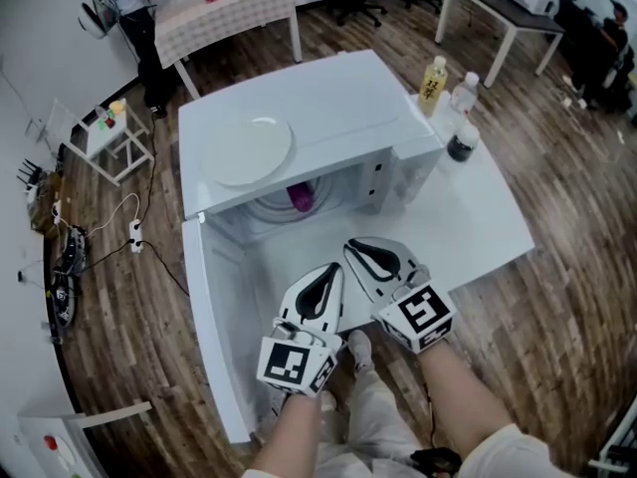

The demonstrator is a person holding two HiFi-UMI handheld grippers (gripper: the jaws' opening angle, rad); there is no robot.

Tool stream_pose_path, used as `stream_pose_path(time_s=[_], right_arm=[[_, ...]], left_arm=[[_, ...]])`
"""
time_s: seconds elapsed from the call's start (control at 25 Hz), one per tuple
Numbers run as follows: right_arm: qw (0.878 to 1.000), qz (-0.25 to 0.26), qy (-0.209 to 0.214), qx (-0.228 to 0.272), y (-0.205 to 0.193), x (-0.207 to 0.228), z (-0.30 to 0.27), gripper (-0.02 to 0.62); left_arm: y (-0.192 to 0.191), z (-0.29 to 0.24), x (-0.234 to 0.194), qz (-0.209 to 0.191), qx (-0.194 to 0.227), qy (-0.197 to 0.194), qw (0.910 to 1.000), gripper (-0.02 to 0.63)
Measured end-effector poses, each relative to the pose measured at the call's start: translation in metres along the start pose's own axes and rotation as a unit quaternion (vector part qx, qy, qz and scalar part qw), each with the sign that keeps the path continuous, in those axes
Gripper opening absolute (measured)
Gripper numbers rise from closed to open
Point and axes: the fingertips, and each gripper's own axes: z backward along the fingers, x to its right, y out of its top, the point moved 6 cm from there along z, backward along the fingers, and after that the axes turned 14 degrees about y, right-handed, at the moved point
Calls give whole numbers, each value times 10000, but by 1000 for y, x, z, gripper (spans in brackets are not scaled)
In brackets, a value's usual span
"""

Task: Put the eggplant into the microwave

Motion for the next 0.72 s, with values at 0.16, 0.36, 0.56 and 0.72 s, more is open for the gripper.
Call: stream_pose_path(time_s=[0.16,0.36,0.56,0.72], right_arm=[[9999,-61,-130,44,4,-9,14,41],[9996,11,-246,168,15,-21,31,37],[9991,154,-331,230,34,-43,44,37],[9985,165,-443,293,44,-65,56,37]], left_arm=[[5,7,6,-78,7,-123,9999,2],[12,19,14,-75,16,-249,9997,2],[22,35,27,-60,42,-537,9985,2],[30,52,36,-2,48,-747,9972,2]])
